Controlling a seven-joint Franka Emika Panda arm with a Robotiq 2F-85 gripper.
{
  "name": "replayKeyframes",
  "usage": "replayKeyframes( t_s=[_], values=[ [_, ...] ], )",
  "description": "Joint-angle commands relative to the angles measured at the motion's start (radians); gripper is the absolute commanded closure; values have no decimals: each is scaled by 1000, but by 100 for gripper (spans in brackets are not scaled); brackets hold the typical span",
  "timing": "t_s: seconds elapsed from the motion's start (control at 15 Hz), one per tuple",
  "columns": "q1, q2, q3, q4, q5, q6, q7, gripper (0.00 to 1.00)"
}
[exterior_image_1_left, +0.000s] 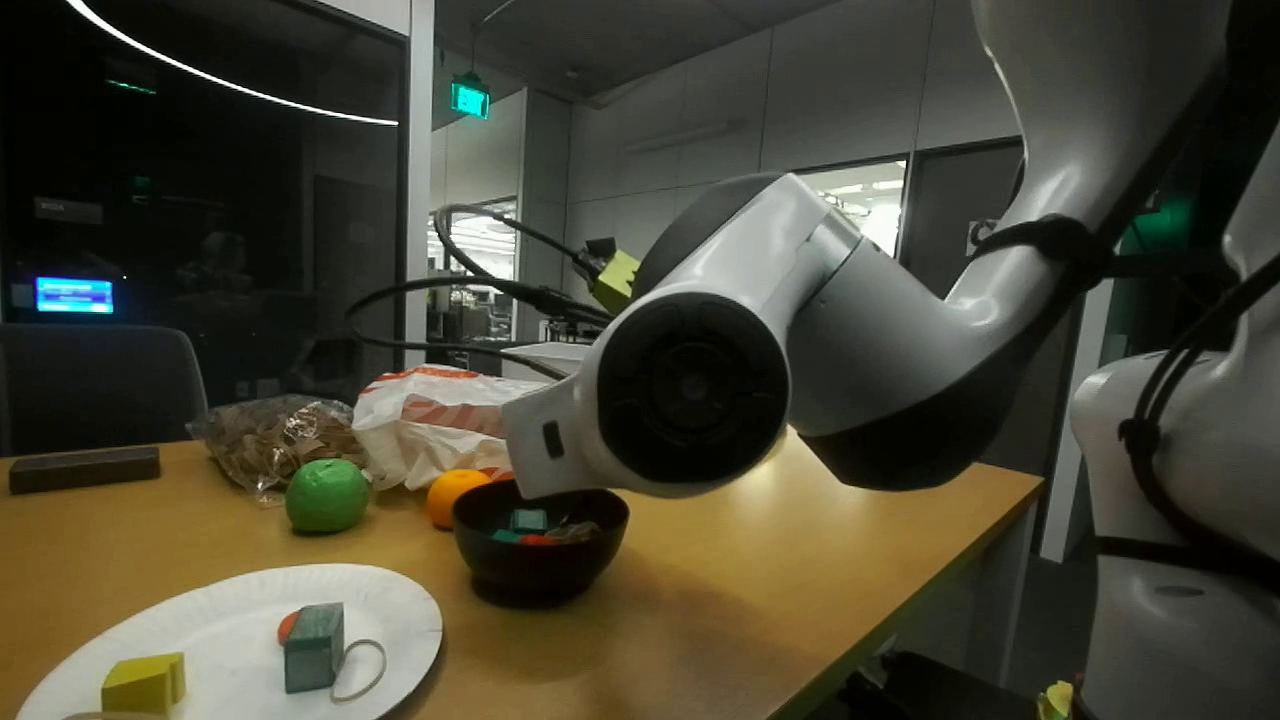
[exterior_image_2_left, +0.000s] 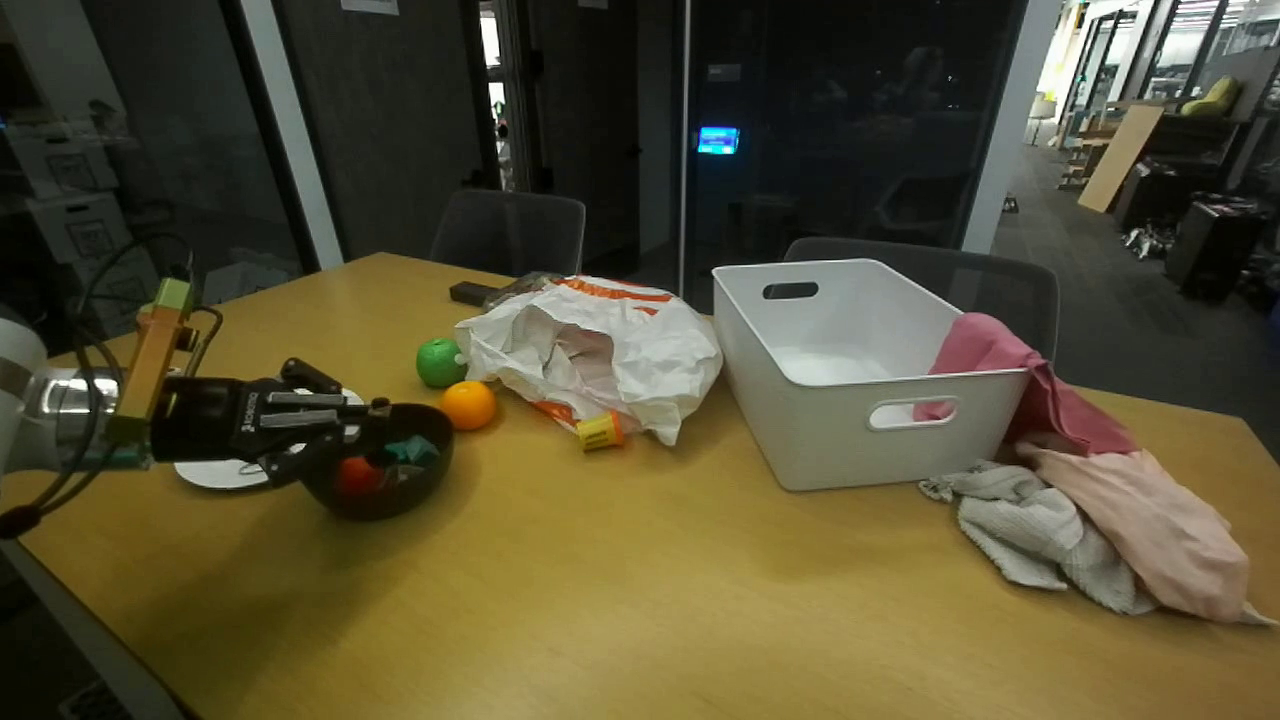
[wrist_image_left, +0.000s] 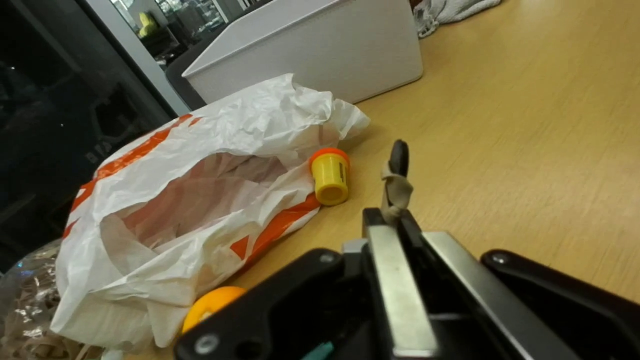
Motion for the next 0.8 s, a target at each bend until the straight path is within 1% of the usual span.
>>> replayKeyframes(
  t_s=[0.0,0.13,0.33,0.47,0.53,0.6,0.73],
  values=[
    [8,-43,-8,-1,14,-5,1,62],
    [8,-50,-15,3,29,2,1,49],
    [10,-59,-21,8,64,3,7,25],
    [15,-70,-24,15,119,6,-8,9],
    [18,-73,-27,22,172,4,-28,3],
    [20,-74,-31,29,226,4,-47,0],
    [24,-71,-45,44,358,19,-99,0]
  ],
)
